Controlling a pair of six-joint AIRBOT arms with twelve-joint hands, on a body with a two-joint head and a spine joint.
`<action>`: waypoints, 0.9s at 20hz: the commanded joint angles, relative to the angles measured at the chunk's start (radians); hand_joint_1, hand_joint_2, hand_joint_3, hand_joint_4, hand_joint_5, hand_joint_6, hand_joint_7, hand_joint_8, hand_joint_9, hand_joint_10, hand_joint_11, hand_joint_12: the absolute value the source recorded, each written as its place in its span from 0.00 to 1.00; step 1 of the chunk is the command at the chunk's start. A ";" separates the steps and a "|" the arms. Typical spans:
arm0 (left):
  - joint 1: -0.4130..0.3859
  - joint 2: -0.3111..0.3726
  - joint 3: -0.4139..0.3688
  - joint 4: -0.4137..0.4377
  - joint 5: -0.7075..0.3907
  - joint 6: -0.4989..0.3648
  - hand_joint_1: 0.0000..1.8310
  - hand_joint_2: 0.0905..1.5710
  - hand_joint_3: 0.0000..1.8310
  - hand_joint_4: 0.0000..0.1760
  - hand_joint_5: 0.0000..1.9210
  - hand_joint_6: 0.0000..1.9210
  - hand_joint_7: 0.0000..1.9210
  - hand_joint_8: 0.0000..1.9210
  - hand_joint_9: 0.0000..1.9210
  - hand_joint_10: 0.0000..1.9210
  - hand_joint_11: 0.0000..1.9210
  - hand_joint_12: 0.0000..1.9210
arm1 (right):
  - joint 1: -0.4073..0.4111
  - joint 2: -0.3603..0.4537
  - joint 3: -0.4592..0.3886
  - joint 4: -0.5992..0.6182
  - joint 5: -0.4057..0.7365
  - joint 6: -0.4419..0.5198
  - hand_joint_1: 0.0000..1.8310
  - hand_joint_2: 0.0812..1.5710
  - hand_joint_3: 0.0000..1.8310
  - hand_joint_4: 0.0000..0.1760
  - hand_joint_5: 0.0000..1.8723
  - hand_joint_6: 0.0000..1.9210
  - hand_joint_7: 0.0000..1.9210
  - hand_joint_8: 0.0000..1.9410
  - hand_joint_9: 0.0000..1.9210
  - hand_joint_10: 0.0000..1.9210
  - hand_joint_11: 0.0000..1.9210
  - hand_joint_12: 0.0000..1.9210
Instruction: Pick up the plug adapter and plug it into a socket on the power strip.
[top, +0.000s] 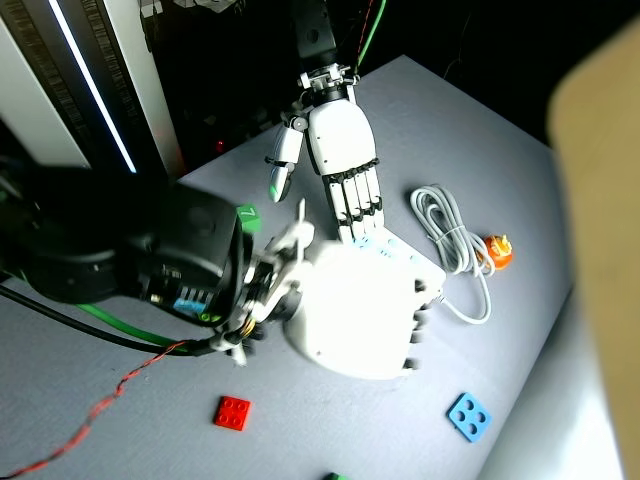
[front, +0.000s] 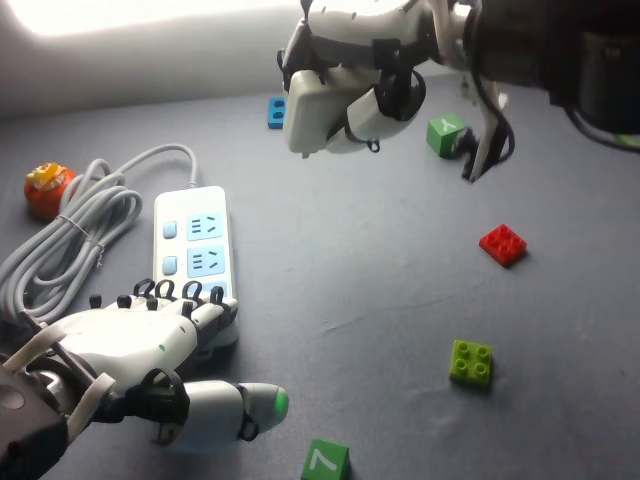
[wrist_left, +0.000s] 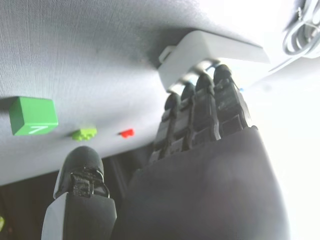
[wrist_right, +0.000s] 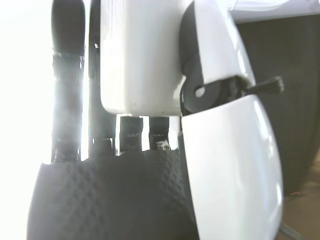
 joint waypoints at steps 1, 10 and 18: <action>-0.007 0.000 0.001 0.035 -0.016 -0.006 0.00 0.73 0.00 0.00 0.00 0.00 0.01 0.00 0.00 0.00 0.00 0.00 | 0.023 0.010 0.000 0.005 -0.073 -0.028 0.68 0.68 0.00 0.00 0.51 0.50 0.60 0.41 0.70 0.01 0.44 0.48; -0.007 -0.001 0.001 0.035 -0.016 -0.009 0.00 0.73 0.00 0.00 0.00 0.00 0.00 0.00 0.00 0.00 0.00 0.00 | 0.130 -0.044 0.110 -0.999 -0.363 0.987 0.68 0.68 0.00 0.00 0.49 0.51 0.59 0.44 0.70 0.00 0.42 0.49; -0.006 -0.002 0.007 0.035 -0.016 -0.012 0.00 0.74 0.00 0.00 0.00 0.00 0.01 0.00 0.00 0.00 0.00 0.00 | 0.106 -0.065 0.112 -1.283 -0.350 1.311 0.68 0.68 0.00 0.00 0.50 0.51 0.59 0.43 0.70 0.00 0.43 0.49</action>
